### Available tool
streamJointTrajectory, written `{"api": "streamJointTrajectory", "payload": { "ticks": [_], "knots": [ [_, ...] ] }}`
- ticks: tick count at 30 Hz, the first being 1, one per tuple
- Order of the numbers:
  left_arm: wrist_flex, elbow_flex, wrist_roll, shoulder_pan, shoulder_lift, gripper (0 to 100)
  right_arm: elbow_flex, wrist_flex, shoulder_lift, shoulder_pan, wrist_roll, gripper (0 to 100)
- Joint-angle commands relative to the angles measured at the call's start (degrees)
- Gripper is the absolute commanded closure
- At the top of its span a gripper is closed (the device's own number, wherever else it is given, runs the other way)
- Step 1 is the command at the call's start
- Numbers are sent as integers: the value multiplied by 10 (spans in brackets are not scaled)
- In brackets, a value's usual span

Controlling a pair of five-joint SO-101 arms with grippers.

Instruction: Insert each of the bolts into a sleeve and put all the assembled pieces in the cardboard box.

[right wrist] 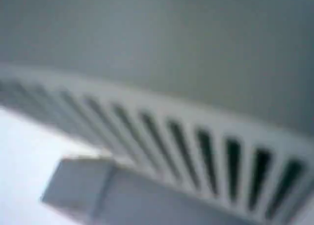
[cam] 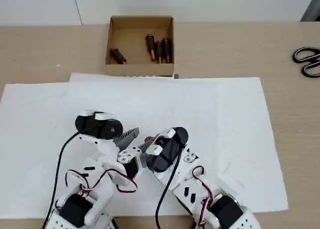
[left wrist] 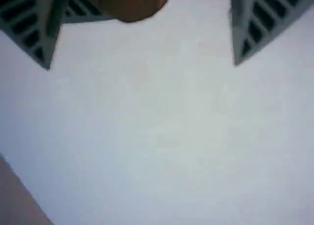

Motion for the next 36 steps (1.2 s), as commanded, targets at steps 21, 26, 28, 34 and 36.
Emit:
{"api": "streamJointTrajectory", "payload": {
  "ticks": [21,26,28,34,36],
  "knots": [
    [-61,127,-210,-260,-5,994,-4,30,-1,243,-59,996],
    [-64,130,-237,-314,-5,994,-20,82,0,295,-87,996],
    [-63,131,-237,-318,-5,994,-24,80,0,309,-86,996],
    [-63,132,-237,-318,-5,994,-70,83,10,310,-85,996],
    [-63,132,-237,-318,-5,994,-91,80,40,310,-85,996]
  ]
}}
